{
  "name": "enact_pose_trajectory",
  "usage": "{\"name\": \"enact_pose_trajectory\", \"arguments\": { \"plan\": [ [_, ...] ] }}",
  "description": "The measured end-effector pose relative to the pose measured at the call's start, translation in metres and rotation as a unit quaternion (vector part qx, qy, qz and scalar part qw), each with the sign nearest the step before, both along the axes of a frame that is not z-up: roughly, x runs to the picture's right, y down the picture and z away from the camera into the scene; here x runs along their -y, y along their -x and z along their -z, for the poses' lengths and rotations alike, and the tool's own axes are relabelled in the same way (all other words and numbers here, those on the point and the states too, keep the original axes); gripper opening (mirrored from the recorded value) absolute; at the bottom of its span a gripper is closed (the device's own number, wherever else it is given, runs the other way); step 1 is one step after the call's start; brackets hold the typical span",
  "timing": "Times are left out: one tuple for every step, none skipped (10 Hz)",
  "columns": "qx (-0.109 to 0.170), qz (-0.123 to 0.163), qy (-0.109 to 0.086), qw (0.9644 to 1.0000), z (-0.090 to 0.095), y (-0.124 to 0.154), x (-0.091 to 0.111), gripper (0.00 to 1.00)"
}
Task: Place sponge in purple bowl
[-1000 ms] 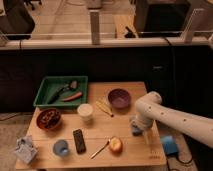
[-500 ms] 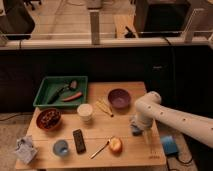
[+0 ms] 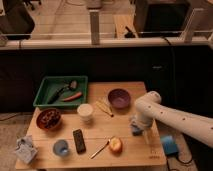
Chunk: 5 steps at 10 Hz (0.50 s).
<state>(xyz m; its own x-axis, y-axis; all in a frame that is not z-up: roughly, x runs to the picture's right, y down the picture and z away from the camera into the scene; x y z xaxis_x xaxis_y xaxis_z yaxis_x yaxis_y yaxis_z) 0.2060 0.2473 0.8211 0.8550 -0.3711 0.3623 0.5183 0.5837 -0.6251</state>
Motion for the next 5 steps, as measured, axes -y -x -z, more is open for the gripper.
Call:
{"name": "enact_pose_trajectory", "arguments": {
  "plan": [
    [0.000, 0.000, 0.000, 1.0000, 0.0015, -0.0001, 0.0012, 0.80],
    [0.000, 0.000, 0.000, 1.0000, 0.0016, 0.0004, 0.0014, 0.80],
    [0.001, 0.001, 0.000, 1.0000, 0.0016, 0.0003, 0.0016, 0.75],
    [0.002, 0.002, -0.001, 1.0000, 0.0016, 0.0002, 0.0018, 0.69],
    [0.004, 0.003, -0.003, 1.0000, 0.0005, 0.0005, 0.0037, 0.58]
  ]
}}
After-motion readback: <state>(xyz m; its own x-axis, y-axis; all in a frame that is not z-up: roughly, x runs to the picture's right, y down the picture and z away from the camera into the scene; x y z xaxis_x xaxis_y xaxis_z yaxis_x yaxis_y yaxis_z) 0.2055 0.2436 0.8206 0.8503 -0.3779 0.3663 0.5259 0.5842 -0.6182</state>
